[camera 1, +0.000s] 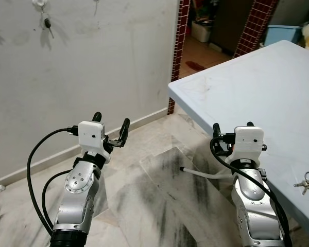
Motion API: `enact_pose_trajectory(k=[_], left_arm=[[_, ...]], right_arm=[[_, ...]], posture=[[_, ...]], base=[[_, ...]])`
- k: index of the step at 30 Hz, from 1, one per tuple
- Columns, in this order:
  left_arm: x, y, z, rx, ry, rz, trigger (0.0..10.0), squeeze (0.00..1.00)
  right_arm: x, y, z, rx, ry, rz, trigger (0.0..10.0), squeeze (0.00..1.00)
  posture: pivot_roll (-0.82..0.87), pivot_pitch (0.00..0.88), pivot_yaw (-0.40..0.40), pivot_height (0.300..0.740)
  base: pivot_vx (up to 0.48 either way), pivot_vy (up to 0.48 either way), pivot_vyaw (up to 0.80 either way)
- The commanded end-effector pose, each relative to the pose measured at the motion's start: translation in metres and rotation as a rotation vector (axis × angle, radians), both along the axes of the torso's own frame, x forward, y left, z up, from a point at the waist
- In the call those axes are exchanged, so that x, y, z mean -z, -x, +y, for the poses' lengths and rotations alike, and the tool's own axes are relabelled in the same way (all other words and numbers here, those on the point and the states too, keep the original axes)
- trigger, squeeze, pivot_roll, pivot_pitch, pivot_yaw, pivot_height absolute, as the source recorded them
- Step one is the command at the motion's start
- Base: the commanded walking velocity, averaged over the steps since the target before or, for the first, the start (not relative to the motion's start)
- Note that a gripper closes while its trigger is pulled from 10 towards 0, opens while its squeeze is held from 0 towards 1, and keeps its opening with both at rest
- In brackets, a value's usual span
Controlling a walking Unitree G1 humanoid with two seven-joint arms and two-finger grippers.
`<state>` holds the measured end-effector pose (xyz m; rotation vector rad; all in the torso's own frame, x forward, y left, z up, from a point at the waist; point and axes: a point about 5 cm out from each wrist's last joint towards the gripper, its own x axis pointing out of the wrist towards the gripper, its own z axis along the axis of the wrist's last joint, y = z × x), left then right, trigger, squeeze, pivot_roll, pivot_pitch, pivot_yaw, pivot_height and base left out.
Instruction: Hang keys on a hook
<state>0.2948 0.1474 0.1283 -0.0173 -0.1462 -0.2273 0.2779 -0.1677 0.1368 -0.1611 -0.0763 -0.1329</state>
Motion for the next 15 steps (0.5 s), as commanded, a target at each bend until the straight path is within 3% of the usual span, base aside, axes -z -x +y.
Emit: enact_pose_trajectory(k=[1,15], left_arm=[[0.0002,0.0000,0.0008,0.001,-0.002,0.012,10.0,0.00],[-0.0019,-0.0017,-0.0035,0.031,0.004,0.007,10.0,0.00]], right_arm=[[-0.0076,0.0009,-0.0050,0.025,0.018,-0.025,10.0,0.00],[-0.0097,-0.0007,-0.0099,0.053,0.012,-0.028,10.0,0.00]], posture=[[-0.16,0.079,0.037,0.740],[-0.16,0.071,0.031,0.740]], base=[[0.000,0.000,-0.77],[0.000,0.000,-0.77]])
